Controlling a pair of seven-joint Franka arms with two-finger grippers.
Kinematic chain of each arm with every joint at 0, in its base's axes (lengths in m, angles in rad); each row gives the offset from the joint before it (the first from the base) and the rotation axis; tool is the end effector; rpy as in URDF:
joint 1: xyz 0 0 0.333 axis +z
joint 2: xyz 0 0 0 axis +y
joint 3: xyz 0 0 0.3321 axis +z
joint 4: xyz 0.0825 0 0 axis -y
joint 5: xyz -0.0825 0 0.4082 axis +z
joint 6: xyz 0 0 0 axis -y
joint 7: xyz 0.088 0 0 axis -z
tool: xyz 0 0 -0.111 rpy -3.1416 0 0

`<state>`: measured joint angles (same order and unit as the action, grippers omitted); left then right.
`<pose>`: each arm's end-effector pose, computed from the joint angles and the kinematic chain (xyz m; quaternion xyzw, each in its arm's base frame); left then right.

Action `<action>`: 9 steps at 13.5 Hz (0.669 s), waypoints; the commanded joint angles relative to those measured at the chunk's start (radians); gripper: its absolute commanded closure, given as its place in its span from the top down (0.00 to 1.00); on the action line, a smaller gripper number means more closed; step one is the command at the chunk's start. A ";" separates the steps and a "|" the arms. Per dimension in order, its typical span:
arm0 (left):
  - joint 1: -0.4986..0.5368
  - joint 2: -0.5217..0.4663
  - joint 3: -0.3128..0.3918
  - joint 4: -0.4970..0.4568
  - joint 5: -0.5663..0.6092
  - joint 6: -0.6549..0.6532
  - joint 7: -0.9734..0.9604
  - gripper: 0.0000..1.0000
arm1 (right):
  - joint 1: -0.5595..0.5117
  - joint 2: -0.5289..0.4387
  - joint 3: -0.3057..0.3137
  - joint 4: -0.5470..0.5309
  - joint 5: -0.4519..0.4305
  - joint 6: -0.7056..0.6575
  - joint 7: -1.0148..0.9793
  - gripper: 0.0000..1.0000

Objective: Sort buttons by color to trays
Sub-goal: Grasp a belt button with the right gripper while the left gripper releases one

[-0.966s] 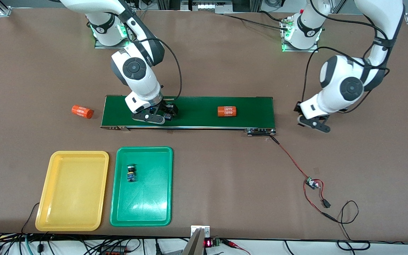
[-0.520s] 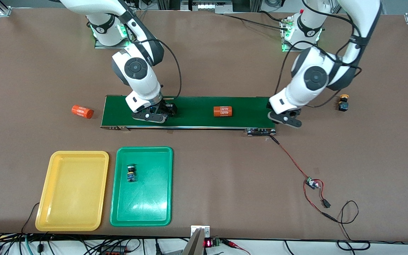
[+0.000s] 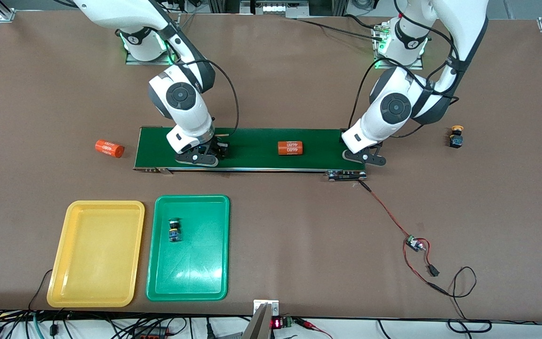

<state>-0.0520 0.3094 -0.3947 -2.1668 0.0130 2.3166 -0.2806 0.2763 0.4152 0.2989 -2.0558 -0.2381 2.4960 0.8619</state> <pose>0.5121 -0.2460 0.2438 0.9928 -0.0829 -0.0827 0.0270 0.5219 0.3352 0.2372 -0.9976 0.0632 -0.0291 0.0061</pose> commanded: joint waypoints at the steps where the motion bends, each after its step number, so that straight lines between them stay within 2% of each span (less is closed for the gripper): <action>1: -0.020 0.019 0.002 0.028 -0.030 -0.005 -0.022 0.05 | -0.017 -0.007 0.006 -0.007 -0.018 0.014 0.002 0.21; 2: -0.022 0.020 0.002 0.028 -0.033 -0.003 -0.020 0.33 | -0.020 -0.007 0.005 -0.001 -0.018 0.011 -0.001 0.13; 3: -0.022 0.019 0.002 0.028 -0.033 0.000 -0.012 0.76 | -0.025 -0.013 0.003 0.008 -0.018 0.011 -0.009 0.12; 4: -0.020 0.010 0.002 0.030 -0.030 -0.002 0.003 1.00 | -0.029 -0.018 -0.004 0.031 -0.018 0.004 -0.024 0.12; 6: -0.020 -0.033 0.000 0.031 -0.034 -0.006 0.000 1.00 | -0.048 -0.012 -0.009 0.119 -0.001 -0.058 -0.110 0.12; 9: 0.010 -0.111 0.013 0.031 -0.048 -0.052 0.001 1.00 | -0.046 0.045 -0.047 0.277 0.039 -0.135 -0.219 0.12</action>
<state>-0.0635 0.2755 -0.3936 -2.1227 0.0081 2.3129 -0.2956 0.2338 0.4123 0.2633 -1.8868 -0.2308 2.4159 0.7222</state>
